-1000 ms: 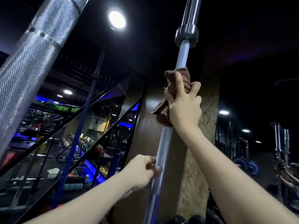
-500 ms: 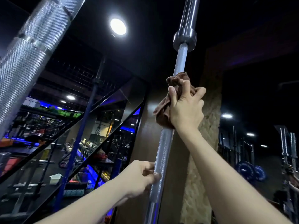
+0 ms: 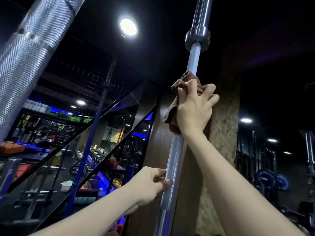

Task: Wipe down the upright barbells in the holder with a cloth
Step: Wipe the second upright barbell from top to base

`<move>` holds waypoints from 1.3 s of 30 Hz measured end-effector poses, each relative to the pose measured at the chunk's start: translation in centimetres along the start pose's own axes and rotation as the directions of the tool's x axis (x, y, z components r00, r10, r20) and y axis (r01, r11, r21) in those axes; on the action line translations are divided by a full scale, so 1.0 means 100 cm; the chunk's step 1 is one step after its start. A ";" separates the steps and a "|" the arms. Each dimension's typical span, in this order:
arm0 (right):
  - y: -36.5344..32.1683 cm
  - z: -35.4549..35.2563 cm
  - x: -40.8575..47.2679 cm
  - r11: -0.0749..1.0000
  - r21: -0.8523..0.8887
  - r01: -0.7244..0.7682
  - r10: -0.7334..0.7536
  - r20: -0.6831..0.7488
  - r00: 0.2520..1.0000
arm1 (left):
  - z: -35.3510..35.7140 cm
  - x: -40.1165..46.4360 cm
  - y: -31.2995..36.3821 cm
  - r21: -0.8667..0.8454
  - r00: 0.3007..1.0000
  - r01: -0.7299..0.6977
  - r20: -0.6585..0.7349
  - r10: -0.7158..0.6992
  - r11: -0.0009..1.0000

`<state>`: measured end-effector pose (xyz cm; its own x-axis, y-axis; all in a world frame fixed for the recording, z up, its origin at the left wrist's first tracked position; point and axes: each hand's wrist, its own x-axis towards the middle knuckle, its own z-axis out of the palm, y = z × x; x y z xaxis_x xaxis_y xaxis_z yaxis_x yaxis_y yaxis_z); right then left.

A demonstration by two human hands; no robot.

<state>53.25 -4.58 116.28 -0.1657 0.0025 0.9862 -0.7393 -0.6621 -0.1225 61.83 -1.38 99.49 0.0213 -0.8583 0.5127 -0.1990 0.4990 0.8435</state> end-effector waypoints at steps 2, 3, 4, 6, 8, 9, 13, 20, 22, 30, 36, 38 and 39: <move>0.004 0.003 -0.028 0.995 -0.051 0.080 -0.084 -0.081 0.993 | 0.000 -0.002 0.002 0.013 1.000 0.010 -0.012 -0.010 1.000; 0.007 0.002 -0.048 0.991 -0.063 0.116 -0.121 -0.094 0.988 | -0.001 -0.003 0.003 0.020 1.000 0.014 -0.014 -0.013 1.000; 0.011 0.000 -0.068 0.987 -0.065 0.145 -0.150 -0.088 0.985 | -0.002 -0.004 0.003 0.022 1.000 0.014 -0.023 -0.013 1.000; 0.018 -0.008 -0.097 0.979 -0.063 0.194 -0.198 -0.065 0.978 | -0.002 -0.007 0.007 0.013 1.000 0.015 -0.024 -0.014 1.000; 0.020 -0.013 -0.102 0.968 -0.070 0.241 -0.244 -0.040 0.969 | -0.001 -0.010 0.010 0.007 0.999 0.029 -0.032 -0.029 1.000; 0.020 -0.013 -0.097 0.963 -0.077 0.260 -0.263 -0.038 0.964 | 0.000 -0.012 0.011 -0.003 0.999 0.029 -0.025 -0.029 1.000; 0.015 -0.011 -0.049 0.981 -0.062 0.185 -0.186 -0.011 0.983 | 0.001 -0.014 0.012 -0.032 0.999 0.039 -0.003 -0.039 0.999; 0.011 -0.006 -0.040 0.990 -0.048 0.136 -0.137 -0.011 0.991 | -0.001 -0.012 0.011 -0.031 0.998 0.060 -0.022 -0.061 0.998; 0.018 -0.012 -0.076 0.981 -0.057 0.183 -0.185 -0.025 0.982 | 0.000 -0.013 0.014 -0.020 0.998 0.063 -0.023 -0.063 0.998; 0.014 -0.021 -0.030 0.964 -0.097 0.247 -0.245 0.032 0.969 | 0.003 -0.017 0.017 0.055 0.998 0.062 -0.029 -0.061 0.997; 0.011 -0.016 -0.026 0.966 -0.088 0.244 -0.238 0.069 0.969 | 0.003 -0.015 0.016 0.039 0.996 0.078 -0.039 -0.076 0.996; 0.019 -0.018 -0.064 0.951 -0.098 0.293 -0.291 0.036 0.956 | 0.003 -0.016 0.017 0.040 0.994 0.089 -0.063 -0.086 0.995; 0.024 -0.021 -0.083 0.942 -0.098 0.321 -0.319 0.037 0.947 | 0.003 -0.017 0.017 0.044 0.994 0.093 -0.069 -0.089 0.995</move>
<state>51.47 -4.63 107.53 0.1033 0.1854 0.9772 -0.8137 -0.5492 0.1902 61.18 0.89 99.98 0.1067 -0.8891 0.4451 -0.2388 0.4116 0.8795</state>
